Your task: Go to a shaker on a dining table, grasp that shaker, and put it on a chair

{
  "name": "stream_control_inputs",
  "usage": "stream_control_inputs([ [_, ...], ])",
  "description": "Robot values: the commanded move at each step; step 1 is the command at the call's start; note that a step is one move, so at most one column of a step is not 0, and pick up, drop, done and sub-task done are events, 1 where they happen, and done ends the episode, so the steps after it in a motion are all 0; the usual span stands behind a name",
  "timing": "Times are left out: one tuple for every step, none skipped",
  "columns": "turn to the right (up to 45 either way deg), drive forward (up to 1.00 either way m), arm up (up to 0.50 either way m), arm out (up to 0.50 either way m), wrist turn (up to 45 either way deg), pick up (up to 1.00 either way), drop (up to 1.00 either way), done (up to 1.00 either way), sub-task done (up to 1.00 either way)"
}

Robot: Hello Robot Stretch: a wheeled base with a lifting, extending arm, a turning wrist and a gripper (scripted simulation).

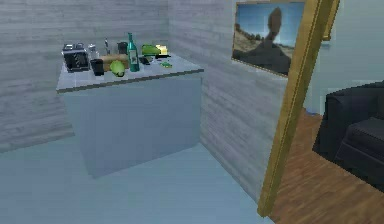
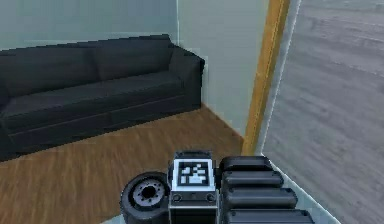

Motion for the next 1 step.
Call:
stream_control_inputs([
  [-3.0,0.0,0.0,0.0,0.0,0.0,0.0,0.0,0.0],
])
